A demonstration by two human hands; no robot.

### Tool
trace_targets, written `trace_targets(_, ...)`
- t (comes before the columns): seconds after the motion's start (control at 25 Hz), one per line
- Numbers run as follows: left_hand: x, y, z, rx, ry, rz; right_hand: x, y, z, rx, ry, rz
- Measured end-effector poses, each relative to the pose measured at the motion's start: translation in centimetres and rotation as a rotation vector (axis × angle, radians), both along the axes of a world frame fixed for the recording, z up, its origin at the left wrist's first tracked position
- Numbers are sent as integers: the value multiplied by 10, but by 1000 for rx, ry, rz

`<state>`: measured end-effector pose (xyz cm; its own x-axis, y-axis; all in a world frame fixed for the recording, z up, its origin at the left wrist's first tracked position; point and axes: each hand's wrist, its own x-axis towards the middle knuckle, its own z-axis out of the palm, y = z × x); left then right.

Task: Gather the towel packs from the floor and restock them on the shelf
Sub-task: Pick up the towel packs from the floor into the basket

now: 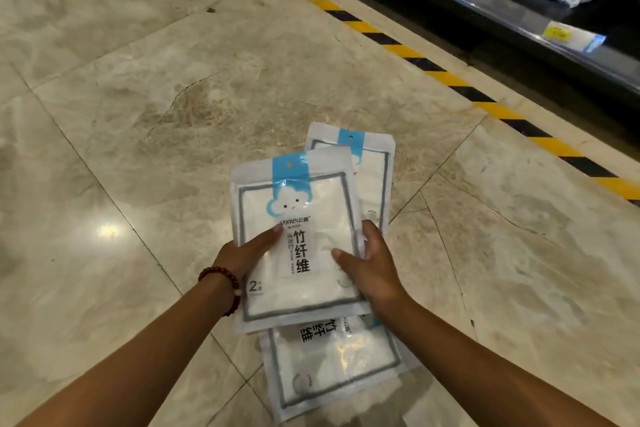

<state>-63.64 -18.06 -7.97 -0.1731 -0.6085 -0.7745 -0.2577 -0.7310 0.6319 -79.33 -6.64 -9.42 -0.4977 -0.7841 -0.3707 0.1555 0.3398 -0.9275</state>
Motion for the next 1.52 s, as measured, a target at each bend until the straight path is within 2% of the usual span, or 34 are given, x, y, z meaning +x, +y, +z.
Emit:
trace_targets(0.16, 19, -10, -6, -13, 0, 74, 0, -20, -7, 48, 131, 118)
trace_targets(0.24, 27, -18, -4, -39, -26, 104, -12, -30, -17, 85, 176, 15)
trace_targets(0.32, 38, -26, -5, -64, -76, 142, -32, -38, -27, 243, 389, -145)
trace_targets(0.4, 50, -31, -8, -79, -109, 197, -54, -43, -34, 443, 559, -217)
trace_targets(0.52, 66, -35, -10, -98, -115, 245, -66, -53, -36, 679, 591, -152)
trace_targets(0.68, 76, -42, -11, -117, -151, 248, -59, -69, -42, 757, 626, -105)
trace_targets(0.84, 75, -39, -11, -120, -157, 231, -58, -68, -49, 653, 542, -149)
trace_targets(1.04, 73, -34, -9, -147, -197, 209, -59, -46, -34, 286, 437, -229)
trace_targets(1.24, 66, -31, -2, -189, -194, 269, -68, -21, -10, 20, 315, -293)
trace_targets(1.36, 59, -27, 1, -164, -168, 301, -64, -10, -1, -28, 125, -172)
trace_targets(1.52, 44, -16, 6, -120, -148, 234, -35, -4, 0, 29, 68, -17)
